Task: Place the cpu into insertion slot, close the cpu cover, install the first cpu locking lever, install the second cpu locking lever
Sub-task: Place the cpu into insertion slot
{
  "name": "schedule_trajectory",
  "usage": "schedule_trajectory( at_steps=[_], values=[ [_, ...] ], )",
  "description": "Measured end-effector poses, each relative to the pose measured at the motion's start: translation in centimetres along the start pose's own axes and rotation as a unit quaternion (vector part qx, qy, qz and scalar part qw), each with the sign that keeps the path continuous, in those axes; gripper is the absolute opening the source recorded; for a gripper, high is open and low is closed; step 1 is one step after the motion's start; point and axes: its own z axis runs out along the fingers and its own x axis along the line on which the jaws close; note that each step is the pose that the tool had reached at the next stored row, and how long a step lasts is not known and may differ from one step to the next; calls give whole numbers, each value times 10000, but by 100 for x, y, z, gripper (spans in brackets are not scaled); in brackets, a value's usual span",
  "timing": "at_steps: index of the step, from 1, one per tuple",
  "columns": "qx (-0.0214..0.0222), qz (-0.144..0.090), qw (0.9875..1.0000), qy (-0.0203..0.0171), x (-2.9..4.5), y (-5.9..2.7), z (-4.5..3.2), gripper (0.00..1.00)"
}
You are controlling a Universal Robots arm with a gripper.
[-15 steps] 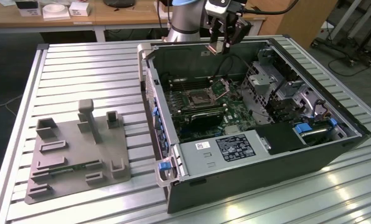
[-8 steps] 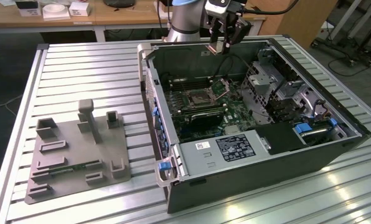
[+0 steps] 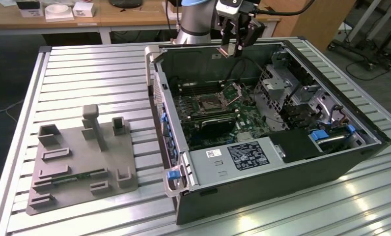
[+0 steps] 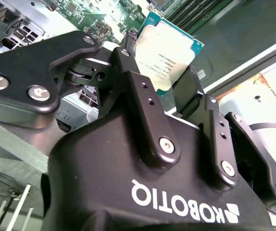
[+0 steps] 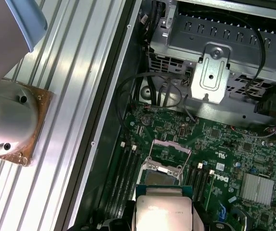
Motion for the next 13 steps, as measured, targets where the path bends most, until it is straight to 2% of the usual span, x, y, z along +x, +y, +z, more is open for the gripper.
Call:
schedule_trajectory(
  at_steps=[5, 13],
  values=[
    [-5, 243, 9997, -22, 0, 0, 1, 54],
    [-13, 679, 9977, -61, -1, -1, 6, 54]
  ],
)
